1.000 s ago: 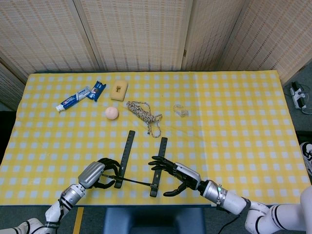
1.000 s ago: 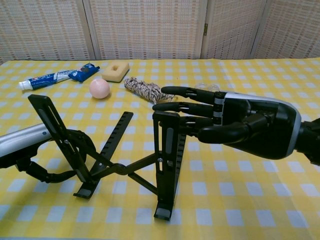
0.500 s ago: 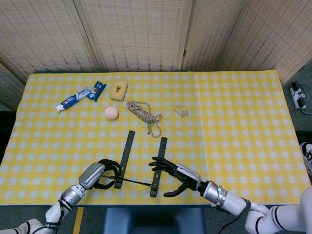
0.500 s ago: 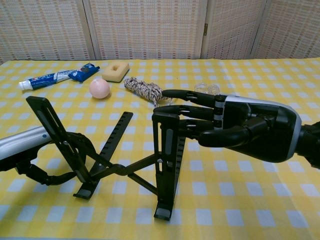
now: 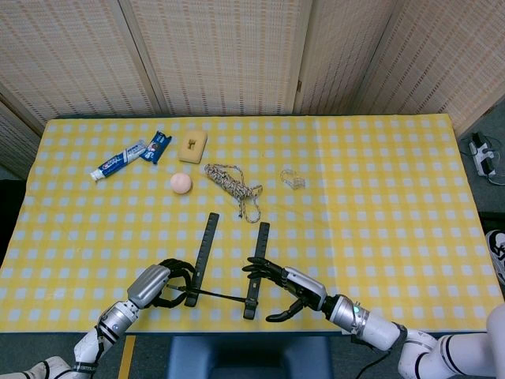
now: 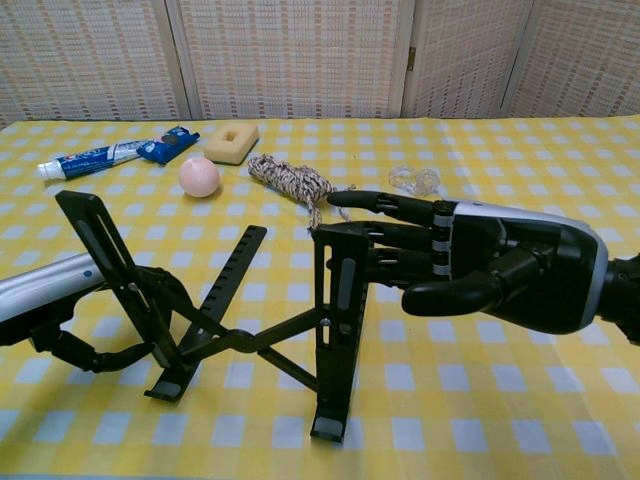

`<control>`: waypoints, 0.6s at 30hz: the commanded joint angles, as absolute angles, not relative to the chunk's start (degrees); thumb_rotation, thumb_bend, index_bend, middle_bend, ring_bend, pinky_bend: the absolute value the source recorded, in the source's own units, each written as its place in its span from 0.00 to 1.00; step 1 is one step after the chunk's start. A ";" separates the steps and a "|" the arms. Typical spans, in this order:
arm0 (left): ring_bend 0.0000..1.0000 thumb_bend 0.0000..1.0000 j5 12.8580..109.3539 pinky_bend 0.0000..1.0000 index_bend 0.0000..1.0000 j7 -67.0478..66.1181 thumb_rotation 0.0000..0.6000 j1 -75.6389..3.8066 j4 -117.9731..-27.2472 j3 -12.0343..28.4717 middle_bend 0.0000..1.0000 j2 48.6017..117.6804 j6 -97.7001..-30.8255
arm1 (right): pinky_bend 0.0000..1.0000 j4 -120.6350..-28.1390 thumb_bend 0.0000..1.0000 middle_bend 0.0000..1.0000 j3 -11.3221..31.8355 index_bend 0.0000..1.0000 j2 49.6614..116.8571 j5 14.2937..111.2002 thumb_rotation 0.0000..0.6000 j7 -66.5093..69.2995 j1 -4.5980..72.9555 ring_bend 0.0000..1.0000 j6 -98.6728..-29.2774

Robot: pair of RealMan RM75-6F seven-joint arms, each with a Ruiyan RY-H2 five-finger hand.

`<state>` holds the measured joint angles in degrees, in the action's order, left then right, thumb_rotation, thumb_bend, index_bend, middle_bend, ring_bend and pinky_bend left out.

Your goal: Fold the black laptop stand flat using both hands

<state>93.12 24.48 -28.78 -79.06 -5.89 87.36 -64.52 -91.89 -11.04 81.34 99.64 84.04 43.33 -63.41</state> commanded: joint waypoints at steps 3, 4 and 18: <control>0.22 0.46 92.90 0.19 0.37 23.63 1.00 -28.96 -81.53 -6.33 0.32 85.87 -63.57 | 0.00 -91.46 0.18 0.08 -11.25 0.00 80.95 99.82 1.00 75.96 43.24 0.09 -61.87; 0.20 0.46 92.93 0.19 0.34 23.39 1.00 -28.97 -81.95 -6.40 0.31 85.62 -63.52 | 0.00 -91.43 0.18 0.07 -11.14 0.00 80.98 99.70 1.00 74.12 43.21 0.09 -61.55; 0.07 0.44 93.19 0.09 0.17 19.76 1.00 -28.12 -86.70 -5.92 0.18 81.35 -65.79 | 0.00 -93.59 0.18 0.05 -5.90 0.00 85.30 94.73 1.00 55.46 43.28 0.08 -57.82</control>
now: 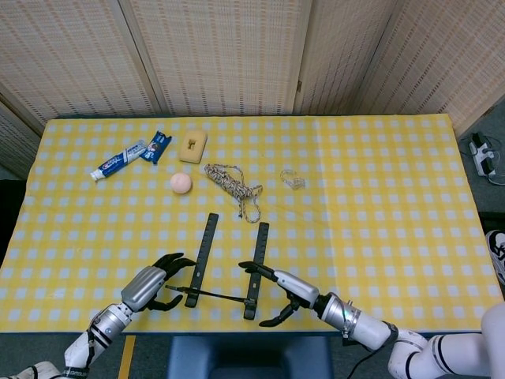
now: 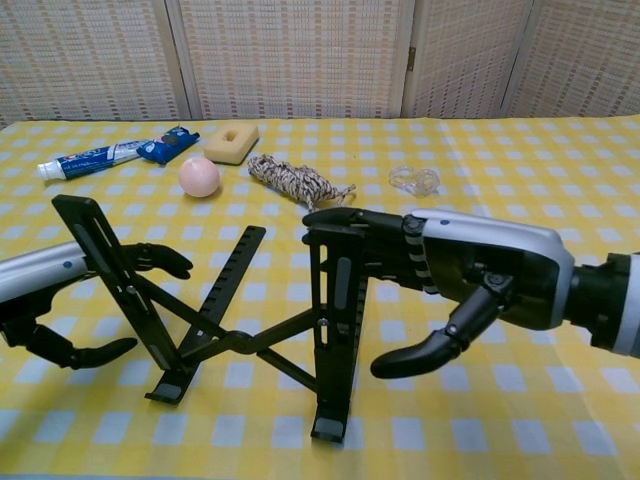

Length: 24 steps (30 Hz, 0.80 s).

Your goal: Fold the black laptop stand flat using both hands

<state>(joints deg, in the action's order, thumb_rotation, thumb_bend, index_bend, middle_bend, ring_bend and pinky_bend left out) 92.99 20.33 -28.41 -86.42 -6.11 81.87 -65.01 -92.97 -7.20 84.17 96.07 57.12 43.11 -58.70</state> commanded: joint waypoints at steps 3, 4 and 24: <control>0.06 0.44 93.43 0.09 0.17 18.34 1.00 -27.59 -86.88 -5.56 0.18 80.49 -67.24 | 0.00 -93.92 0.18 0.05 -4.24 0.00 86.53 92.76 1.00 52.93 43.18 0.08 -57.37; 0.06 0.44 93.42 0.09 0.17 18.09 1.00 -27.40 -87.17 -5.42 0.18 80.06 -67.70 | 0.00 -94.01 0.18 0.05 -3.64 0.00 87.00 91.97 1.00 52.05 43.14 0.08 -57.14; 0.06 0.44 93.02 0.09 0.17 17.72 1.00 -26.28 -88.55 -3.75 0.18 77.26 -69.89 | 0.00 -89.67 0.18 0.06 6.23 0.00 94.04 78.83 1.00 42.13 41.35 0.07 -55.81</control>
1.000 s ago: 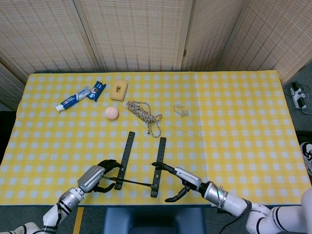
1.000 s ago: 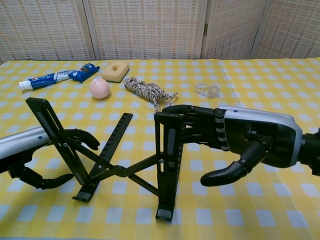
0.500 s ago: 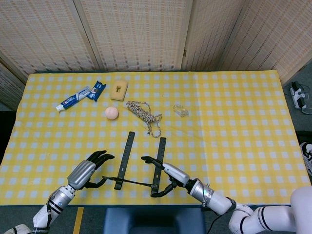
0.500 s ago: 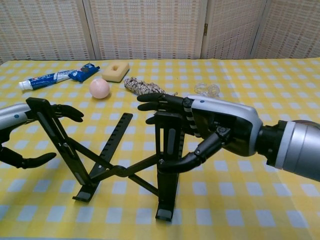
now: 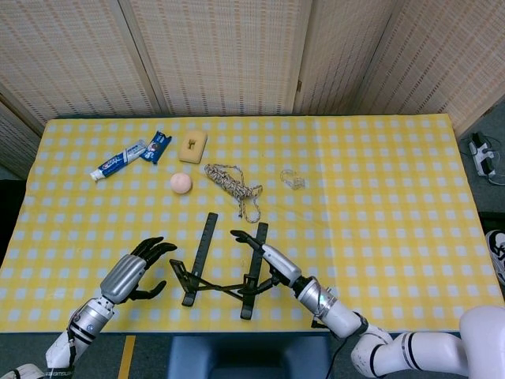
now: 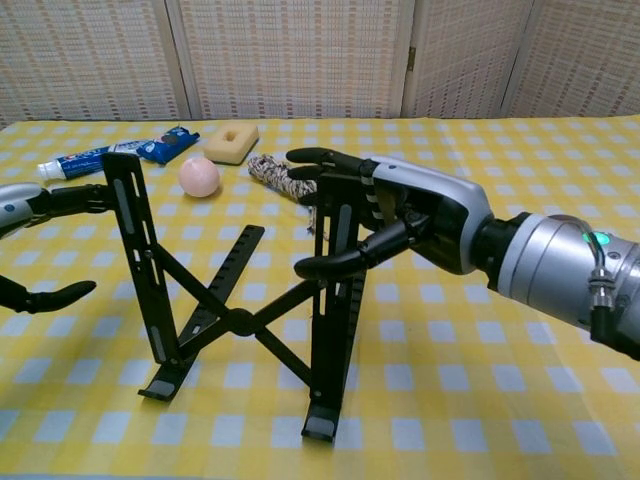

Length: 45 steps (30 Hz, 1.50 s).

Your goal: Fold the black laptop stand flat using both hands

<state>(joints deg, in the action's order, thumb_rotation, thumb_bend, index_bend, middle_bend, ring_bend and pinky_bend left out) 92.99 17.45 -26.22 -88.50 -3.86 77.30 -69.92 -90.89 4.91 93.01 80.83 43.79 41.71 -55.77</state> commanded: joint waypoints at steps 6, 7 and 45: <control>0.06 0.44 93.32 0.09 0.17 17.70 1.00 -26.61 -88.45 -3.14 0.18 77.09 -69.96 | 0.00 -88.21 0.18 0.00 9.25 0.00 95.38 75.97 1.00 41.06 39.77 0.00 -57.86; 0.06 0.44 93.35 0.09 0.17 17.66 1.00 -26.66 -88.44 -3.02 0.18 77.03 -70.00 | 0.00 -88.04 0.18 0.00 9.69 0.00 95.55 75.71 1.00 40.92 39.29 0.00 -58.71; 0.00 0.24 83.03 0.01 0.05 -2.09 1.00 -42.32 -67.39 5.61 0.02 87.93 -50.43 | 0.18 -83.08 0.18 0.40 -1.65 0.30 86.57 101.90 1.00 0.53 32.51 0.39 -69.90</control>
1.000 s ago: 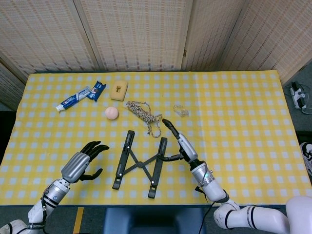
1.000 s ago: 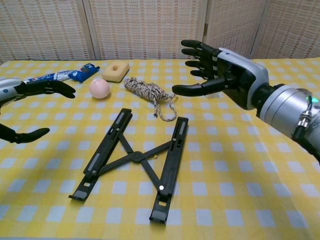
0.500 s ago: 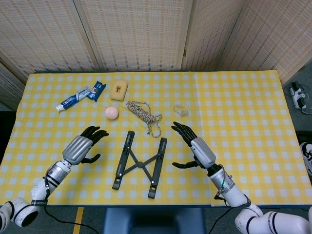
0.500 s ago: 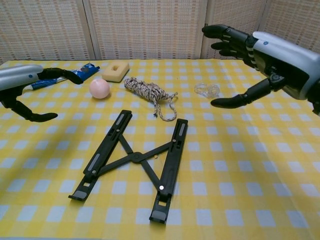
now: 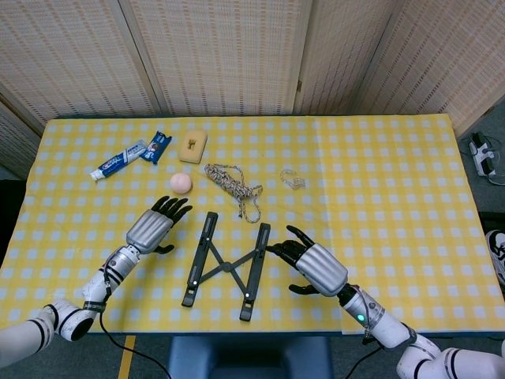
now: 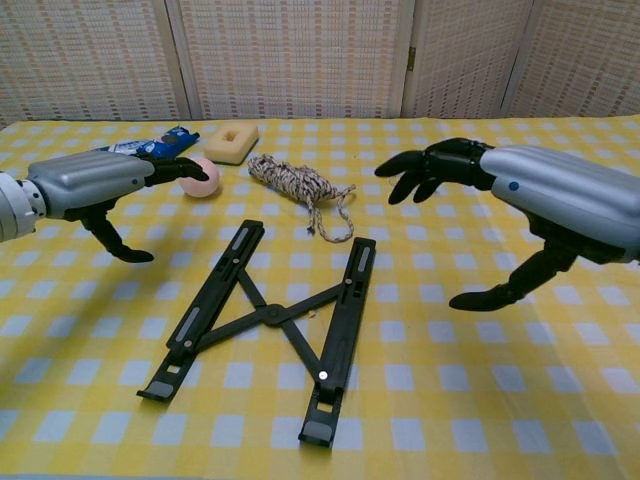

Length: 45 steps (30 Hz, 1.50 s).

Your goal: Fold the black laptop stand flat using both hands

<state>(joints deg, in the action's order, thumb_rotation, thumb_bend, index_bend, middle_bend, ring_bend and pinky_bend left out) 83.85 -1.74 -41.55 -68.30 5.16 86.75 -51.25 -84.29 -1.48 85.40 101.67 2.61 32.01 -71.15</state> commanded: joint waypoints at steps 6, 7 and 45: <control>0.00 0.23 81.48 0.00 0.02 -3.06 1.00 -44.24 -63.94 6.58 0.00 91.91 -48.84 | 0.40 -79.70 0.18 0.57 -1.28 0.42 89.91 102.15 1.00 -5.06 33.55 0.56 -67.99; 0.00 0.23 81.25 0.00 0.02 -2.89 1.00 -44.50 -63.42 6.71 0.00 92.50 -48.57 | 0.42 -79.31 0.18 0.58 -1.24 0.42 90.33 102.14 1.00 -5.71 33.70 0.58 -67.71; 0.00 0.23 79.39 0.00 0.01 0.77 1.00 -46.93 -55.11 6.27 0.00 98.84 -46.99 | 0.49 -56.36 0.18 0.64 -0.20 0.45 107.45 101.32 1.00 -6.54 39.47 0.63 -66.44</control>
<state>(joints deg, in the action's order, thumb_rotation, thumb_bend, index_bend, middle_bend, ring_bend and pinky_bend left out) 79.43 0.74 -46.96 -55.08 6.25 98.86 -47.00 -57.01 -0.19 106.89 101.13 -6.84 39.23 -66.02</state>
